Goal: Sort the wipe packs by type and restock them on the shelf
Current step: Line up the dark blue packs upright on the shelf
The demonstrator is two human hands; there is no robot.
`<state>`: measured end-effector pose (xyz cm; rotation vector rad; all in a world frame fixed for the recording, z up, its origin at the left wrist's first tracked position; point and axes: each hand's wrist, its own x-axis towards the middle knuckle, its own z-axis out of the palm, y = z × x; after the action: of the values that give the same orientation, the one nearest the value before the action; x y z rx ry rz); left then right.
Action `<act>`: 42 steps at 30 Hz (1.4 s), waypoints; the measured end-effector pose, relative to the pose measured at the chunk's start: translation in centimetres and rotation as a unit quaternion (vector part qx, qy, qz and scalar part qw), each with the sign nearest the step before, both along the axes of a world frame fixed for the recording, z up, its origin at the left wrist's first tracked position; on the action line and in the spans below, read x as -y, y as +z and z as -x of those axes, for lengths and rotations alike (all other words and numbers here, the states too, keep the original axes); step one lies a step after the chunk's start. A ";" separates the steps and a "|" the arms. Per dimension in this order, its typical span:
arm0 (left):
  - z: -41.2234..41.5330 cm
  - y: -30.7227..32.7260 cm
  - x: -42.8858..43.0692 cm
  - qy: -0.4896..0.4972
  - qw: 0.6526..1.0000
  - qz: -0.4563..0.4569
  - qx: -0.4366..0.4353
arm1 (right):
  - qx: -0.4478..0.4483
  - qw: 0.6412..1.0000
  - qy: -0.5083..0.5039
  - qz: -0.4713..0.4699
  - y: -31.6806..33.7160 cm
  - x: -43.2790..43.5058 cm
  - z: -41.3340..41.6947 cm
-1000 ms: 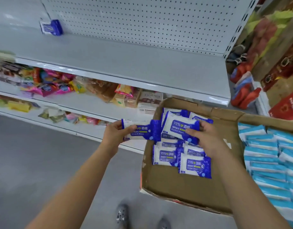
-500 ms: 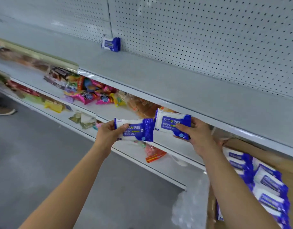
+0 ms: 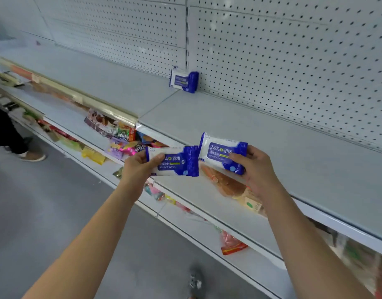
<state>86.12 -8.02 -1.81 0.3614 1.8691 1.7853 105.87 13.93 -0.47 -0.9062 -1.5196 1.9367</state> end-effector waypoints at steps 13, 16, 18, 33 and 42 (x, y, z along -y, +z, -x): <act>23.1 2.7 -10.3 -0.018 0.999 0.005 -0.032 | 0.008 0.999 -0.034 -0.030 0.6 -9.9 23.9; 29.1 2.0 -13.2 -0.043 0.998 0.004 -0.037 | 0.022 0.997 -0.061 -0.043 -0.1 -11.6 29.2; 33.4 1.6 -15.0 -0.070 0.997 -0.001 -0.036 | 0.018 0.995 -0.086 -0.041 -0.5 -12.4 32.7; 49.1 0.2 -26.4 -0.265 0.963 0.018 -0.037 | 0.189 0.913 -0.306 -0.194 -2.1 -15.9 47.0; 45.4 -2.3 -31.1 -0.186 0.974 -0.014 -0.125 | 0.112 0.922 -0.329 -0.173 -2.9 -16.2 47.5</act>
<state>40.74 23.10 -4.15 0.9204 1.7925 1.5669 58.39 30.17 -3.41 -1.2945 -1.3700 1.0790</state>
